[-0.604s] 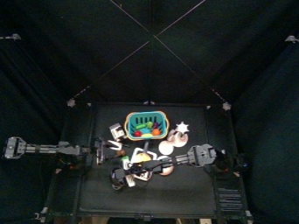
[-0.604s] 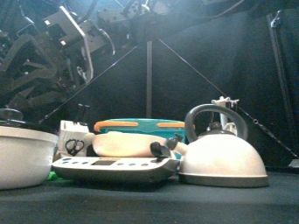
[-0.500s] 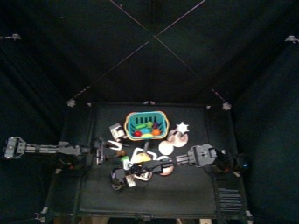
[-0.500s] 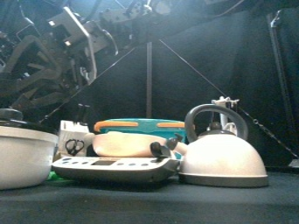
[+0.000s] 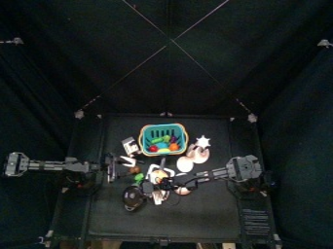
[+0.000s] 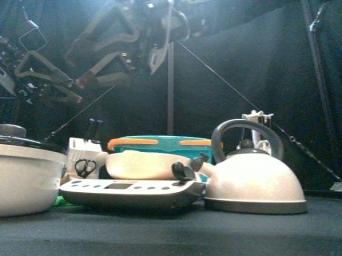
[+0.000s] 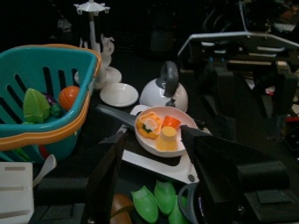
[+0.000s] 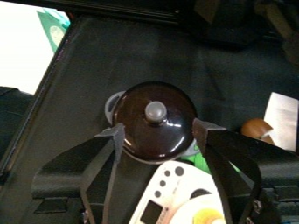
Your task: Grab pan
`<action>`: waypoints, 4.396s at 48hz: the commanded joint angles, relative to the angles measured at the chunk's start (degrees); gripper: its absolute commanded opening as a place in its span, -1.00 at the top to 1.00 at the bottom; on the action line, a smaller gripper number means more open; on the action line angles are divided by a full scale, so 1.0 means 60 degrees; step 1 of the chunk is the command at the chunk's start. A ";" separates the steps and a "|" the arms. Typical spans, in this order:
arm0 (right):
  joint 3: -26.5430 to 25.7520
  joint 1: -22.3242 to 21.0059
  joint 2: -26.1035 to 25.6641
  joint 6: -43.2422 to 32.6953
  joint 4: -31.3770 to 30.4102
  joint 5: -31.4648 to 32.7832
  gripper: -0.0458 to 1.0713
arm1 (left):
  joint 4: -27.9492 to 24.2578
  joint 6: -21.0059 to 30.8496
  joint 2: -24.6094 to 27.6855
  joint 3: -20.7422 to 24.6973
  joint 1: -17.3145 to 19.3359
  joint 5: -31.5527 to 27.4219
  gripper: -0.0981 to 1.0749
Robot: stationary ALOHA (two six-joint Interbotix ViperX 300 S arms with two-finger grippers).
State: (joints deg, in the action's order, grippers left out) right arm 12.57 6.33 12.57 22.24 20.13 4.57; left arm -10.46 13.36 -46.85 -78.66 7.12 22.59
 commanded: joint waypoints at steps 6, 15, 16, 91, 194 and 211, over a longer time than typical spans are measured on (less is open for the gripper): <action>0.0967 -0.0103 -0.1099 -0.0015 0.0454 -0.0278 -0.78 | 0.0015 0.0000 0.0029 0.0117 0.0015 0.0044 -0.70; 0.1685 -0.0454 -0.1450 -0.0015 0.1128 -0.0322 -0.78 | 0.0029 0.0000 0.0029 0.0088 0.0000 0.0044 -0.70; 0.1743 -0.0513 -0.1479 -0.0015 0.1245 -0.0293 -0.78 | 0.0029 0.0000 0.0029 0.0073 0.0000 0.0044 -0.70; 0.1787 -0.2900 -0.2036 -0.3677 -0.0146 0.3853 -0.52 | 0.0029 0.0000 0.0029 0.0000 0.0000 0.0044 -0.70; 0.1099 -0.1714 -0.0132 -0.7778 -0.3940 0.3896 0.04 | 0.0029 0.0000 0.0029 0.0015 0.0015 -0.0059 -0.70; 0.0864 -0.1714 -0.0190 -0.7778 -0.3911 0.3955 0.29 | 0.0029 0.0000 0.0029 0.0000 0.0015 -0.0059 -0.70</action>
State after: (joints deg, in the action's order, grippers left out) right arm 19.16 -3.96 12.83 -24.61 -3.34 28.21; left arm -10.37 13.45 -46.85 -79.28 7.12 22.06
